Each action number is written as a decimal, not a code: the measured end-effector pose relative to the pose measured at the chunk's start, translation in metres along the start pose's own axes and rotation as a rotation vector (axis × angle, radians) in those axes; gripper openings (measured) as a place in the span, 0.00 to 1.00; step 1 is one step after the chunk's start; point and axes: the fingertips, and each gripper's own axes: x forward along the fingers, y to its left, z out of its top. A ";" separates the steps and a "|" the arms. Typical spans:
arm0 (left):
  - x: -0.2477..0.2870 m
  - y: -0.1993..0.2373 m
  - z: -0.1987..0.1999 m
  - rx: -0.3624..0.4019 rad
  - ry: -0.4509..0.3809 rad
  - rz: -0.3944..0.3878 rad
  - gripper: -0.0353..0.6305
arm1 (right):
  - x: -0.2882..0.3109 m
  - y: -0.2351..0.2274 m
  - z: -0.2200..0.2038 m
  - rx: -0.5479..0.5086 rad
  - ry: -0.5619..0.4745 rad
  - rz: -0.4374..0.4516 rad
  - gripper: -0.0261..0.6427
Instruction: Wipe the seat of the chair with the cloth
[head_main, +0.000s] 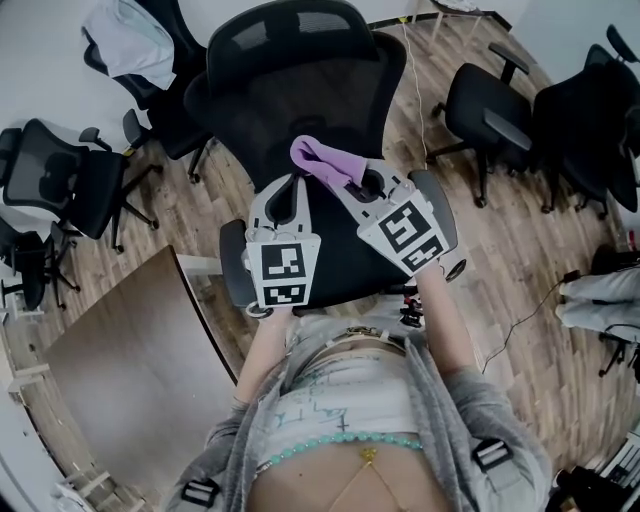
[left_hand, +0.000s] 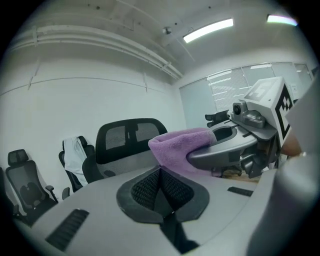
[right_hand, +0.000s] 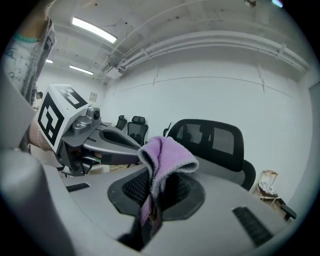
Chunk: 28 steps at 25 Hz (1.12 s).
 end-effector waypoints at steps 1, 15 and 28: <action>0.000 -0.001 0.006 -0.006 -0.011 0.000 0.05 | -0.003 -0.004 0.006 0.001 -0.016 -0.006 0.11; -0.009 -0.006 0.061 -0.012 -0.126 0.010 0.05 | -0.033 -0.018 0.046 0.015 -0.121 -0.069 0.11; -0.012 -0.009 0.071 0.005 -0.149 0.026 0.05 | -0.036 -0.018 0.049 0.034 -0.138 -0.079 0.11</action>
